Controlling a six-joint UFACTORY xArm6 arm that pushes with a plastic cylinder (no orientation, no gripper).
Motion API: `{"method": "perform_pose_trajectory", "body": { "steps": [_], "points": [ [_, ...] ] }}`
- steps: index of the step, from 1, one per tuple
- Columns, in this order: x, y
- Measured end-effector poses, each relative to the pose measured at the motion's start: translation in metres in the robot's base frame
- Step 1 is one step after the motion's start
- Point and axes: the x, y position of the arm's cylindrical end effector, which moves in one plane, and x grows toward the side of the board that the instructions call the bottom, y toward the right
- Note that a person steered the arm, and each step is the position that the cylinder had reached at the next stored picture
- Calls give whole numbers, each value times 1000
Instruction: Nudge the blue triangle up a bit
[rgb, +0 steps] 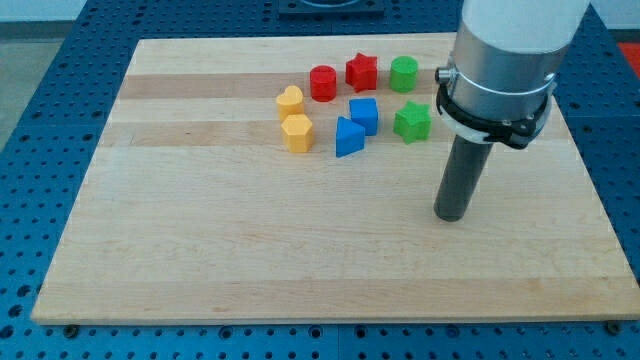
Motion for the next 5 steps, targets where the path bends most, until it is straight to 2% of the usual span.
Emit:
{"method": "perform_pose_trajectory", "body": {
  "steps": [5],
  "points": [
    [1, -12]
  ]
}}
